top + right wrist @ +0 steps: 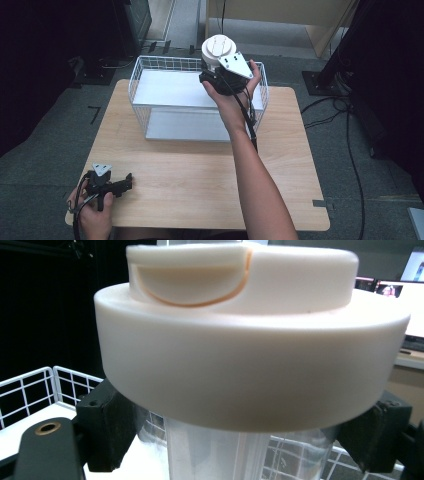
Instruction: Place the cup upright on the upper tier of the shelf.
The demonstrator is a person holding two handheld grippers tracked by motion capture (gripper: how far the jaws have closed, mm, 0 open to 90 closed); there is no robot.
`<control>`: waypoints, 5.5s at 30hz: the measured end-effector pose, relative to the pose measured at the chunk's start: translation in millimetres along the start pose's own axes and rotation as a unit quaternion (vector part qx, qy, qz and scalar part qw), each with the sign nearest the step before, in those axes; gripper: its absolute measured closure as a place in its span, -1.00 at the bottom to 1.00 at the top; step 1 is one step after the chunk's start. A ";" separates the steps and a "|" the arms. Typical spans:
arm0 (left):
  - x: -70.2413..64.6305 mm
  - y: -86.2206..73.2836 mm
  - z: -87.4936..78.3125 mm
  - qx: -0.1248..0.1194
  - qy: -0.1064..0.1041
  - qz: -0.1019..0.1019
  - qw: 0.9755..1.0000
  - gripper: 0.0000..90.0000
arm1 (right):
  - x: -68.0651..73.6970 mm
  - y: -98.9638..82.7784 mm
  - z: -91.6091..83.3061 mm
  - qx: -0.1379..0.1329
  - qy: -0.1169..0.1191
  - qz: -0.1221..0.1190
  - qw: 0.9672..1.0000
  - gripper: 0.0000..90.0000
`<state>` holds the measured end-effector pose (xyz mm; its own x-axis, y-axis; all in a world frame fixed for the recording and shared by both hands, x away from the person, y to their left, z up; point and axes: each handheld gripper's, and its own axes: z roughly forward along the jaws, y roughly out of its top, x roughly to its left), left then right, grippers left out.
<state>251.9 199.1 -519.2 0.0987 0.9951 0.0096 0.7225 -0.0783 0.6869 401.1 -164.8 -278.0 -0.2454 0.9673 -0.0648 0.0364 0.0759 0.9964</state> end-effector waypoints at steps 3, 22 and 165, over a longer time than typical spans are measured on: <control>-0.1 0.0 0.0 0.000 0.000 -0.001 1.000 -1.00 | -0.4 -2.6 2.1 0.006 -0.001 0.008 1.000 -0.65; 0.0 0.0 0.0 0.000 0.000 0.000 1.000 -1.00 | -15.6 2.1 2.3 0.033 0.026 0.037 0.998 -0.97; -0.1 -0.2 -0.1 0.001 0.000 0.000 1.000 -1.00 | -192.0 -274.4 -259.0 0.336 -0.067 0.050 0.938 -1.00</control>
<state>251.7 199.0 -519.2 0.0986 0.9951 0.0089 0.7235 -0.0778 0.6860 187.4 -434.0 -525.1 -0.0849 0.9961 -0.0237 0.6667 0.0745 0.7416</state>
